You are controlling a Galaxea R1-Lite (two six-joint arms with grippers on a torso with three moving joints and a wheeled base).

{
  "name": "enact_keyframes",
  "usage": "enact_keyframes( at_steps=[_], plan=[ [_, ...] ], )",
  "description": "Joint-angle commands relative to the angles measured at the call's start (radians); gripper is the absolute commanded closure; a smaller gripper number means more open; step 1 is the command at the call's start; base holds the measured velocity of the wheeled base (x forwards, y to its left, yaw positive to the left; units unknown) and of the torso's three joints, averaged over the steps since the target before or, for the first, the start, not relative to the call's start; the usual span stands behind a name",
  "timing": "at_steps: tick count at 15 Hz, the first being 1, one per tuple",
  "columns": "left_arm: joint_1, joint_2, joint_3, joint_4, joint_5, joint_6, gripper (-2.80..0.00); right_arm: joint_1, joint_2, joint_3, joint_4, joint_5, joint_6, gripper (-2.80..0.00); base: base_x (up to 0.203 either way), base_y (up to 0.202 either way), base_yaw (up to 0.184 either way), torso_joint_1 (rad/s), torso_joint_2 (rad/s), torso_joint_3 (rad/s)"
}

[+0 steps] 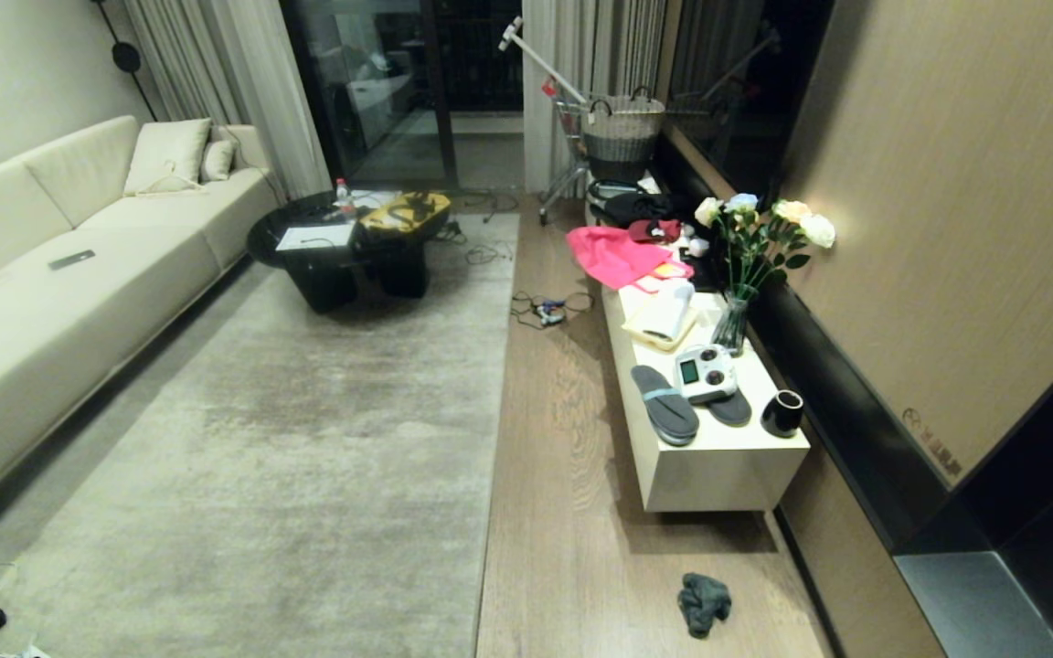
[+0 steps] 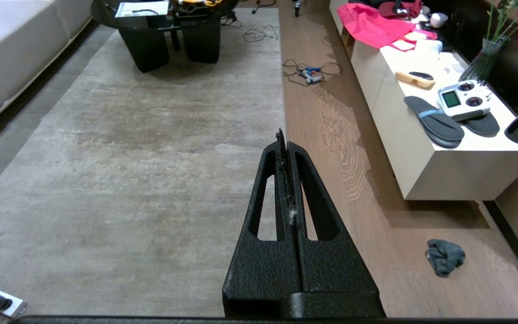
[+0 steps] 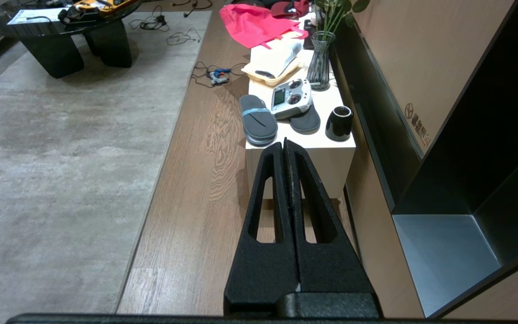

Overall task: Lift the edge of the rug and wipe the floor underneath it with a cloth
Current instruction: Pick up the rag

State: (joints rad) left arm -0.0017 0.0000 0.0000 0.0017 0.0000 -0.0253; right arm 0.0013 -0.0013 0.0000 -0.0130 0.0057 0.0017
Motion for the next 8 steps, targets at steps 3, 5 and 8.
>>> enact_keyframes(
  at_steps=[3,5,8],
  plan=[
    [0.0,0.0,0.0,0.0,0.0,-0.001,0.0,0.0,0.001,0.0,-0.001,0.0,0.0,0.0,0.0,0.0,0.0,0.0,0.0,0.0],
    [0.0,0.0,0.0,0.0,-0.002,-0.001,0.0,0.0,0.001,0.0,-0.001,0.0,0.0,0.0,0.0,0.0,0.0,0.0,0.0,0.0],
    [0.001,0.0,0.0,0.0,0.0,-0.001,0.0,0.0,0.001,0.0,-0.001,0.0,0.0,0.0,0.0,0.0,0.0,0.0,0.0,0.0]
  ],
)
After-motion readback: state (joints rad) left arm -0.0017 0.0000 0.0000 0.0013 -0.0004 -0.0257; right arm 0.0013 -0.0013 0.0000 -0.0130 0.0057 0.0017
